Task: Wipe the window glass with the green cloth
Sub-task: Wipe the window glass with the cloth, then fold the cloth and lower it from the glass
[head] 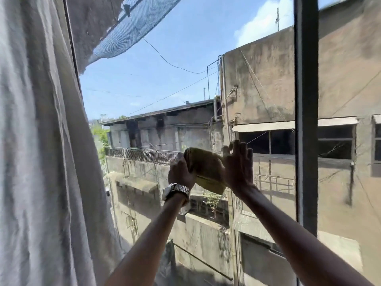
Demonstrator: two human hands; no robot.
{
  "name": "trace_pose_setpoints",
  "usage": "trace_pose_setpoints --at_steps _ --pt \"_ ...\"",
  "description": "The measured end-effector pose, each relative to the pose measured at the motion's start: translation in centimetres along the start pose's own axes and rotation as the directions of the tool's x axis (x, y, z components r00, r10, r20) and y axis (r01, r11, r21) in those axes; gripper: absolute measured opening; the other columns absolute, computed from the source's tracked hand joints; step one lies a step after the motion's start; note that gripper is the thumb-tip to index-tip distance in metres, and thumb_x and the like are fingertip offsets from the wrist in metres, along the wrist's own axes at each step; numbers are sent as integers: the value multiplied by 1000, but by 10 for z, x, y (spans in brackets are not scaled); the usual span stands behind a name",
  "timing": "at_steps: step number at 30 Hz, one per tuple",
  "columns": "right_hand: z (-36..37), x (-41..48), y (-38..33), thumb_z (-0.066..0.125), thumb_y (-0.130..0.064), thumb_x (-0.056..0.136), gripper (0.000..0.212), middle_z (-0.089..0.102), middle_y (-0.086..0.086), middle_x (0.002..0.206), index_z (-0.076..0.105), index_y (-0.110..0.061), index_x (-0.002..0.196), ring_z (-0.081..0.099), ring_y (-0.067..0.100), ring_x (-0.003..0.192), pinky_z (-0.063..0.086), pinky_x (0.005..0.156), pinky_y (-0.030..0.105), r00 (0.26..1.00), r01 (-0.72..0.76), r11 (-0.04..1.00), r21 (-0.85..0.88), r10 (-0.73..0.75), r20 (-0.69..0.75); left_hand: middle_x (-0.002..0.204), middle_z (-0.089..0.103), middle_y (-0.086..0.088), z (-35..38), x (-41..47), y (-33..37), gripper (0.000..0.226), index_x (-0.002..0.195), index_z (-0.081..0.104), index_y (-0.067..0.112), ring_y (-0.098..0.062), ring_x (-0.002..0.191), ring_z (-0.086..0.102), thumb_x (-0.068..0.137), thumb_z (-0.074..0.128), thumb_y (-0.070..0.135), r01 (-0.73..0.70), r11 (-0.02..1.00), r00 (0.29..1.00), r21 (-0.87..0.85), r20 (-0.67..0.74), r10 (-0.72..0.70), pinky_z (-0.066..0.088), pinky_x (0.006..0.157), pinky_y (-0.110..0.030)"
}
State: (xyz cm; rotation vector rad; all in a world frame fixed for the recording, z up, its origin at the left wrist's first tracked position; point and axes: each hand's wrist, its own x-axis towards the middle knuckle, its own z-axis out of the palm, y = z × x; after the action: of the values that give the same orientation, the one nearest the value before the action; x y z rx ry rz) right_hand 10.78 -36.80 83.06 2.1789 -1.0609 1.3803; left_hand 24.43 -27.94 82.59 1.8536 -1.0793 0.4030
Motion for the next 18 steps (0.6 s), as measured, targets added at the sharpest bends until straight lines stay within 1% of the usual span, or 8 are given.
trace_pose_setpoints --at_steps 3,4,6,8,11,13,16,18 --pt "29 -58 11 63 -10 92 18 36 28 156 61 -3 109 27 52 144 2 127 49 992 49 998 -50 -43 121 120 71 -20 42 -45 -25 47 127 60 7 -40 115 65 86 68 28 75 997 993 24 93 -77 56 94 -48" --pt "41 -87 17 59 -7 92 22 36 28 155 61 -2 113 29 51 144 -1 127 47 978 75 996 -38 -66 200 122 70 -19 60 -68 -39 48 127 61 8 -40 116 65 85 69 29 108 994 981 35 157 -112 55 95 -47" --pt "61 -155 31 56 -13 92 32 55 23 141 60 -3 121 47 42 132 28 120 51 907 146 989 -23 -125 402 131 65 -17 93 -124 -71 51 133 59 11 -40 120 63 86 68 30 188 979 927 82 315 -205 53 99 -46" --pt "84 -240 47 49 -25 93 34 67 17 121 55 -10 123 57 35 116 40 105 47 759 165 986 2 -128 638 135 62 -17 131 -194 -115 52 137 56 13 -41 123 61 89 65 29 284 949 814 137 489 -314 50 103 -46" --pt "109 -384 72 54 -33 92 28 72 18 94 49 -12 111 68 36 86 50 79 41 472 -176 978 111 -15 882 130 68 -21 181 -318 -188 46 136 57 11 -40 121 64 94 61 27 490 851 562 189 678 -474 51 106 -45" --pt "119 -492 88 60 -32 91 28 69 16 89 43 -14 105 65 37 83 50 74 41 213 -455 886 87 13 977 129 68 -25 207 -416 -229 49 128 62 2 -40 122 63 91 55 35 629 718 313 296 749 -583 51 105 -42" --pt "118 -645 107 71 -28 88 34 57 -2 78 45 -13 104 55 25 77 45 73 36 -69 -712 696 -94 63 996 126 66 -29 229 -564 -278 50 118 67 -8 -32 112 63 97 48 33 701 552 19 452 762 -647 46 84 -35" --pt "109 -739 115 76 -23 86 36 55 1 83 48 -14 106 52 20 72 45 64 30 -258 -775 575 -262 92 962 120 65 -30 238 -661 -304 44 120 67 -8 -33 103 65 104 45 26 716 401 -166 571 698 -696 50 75 -36"
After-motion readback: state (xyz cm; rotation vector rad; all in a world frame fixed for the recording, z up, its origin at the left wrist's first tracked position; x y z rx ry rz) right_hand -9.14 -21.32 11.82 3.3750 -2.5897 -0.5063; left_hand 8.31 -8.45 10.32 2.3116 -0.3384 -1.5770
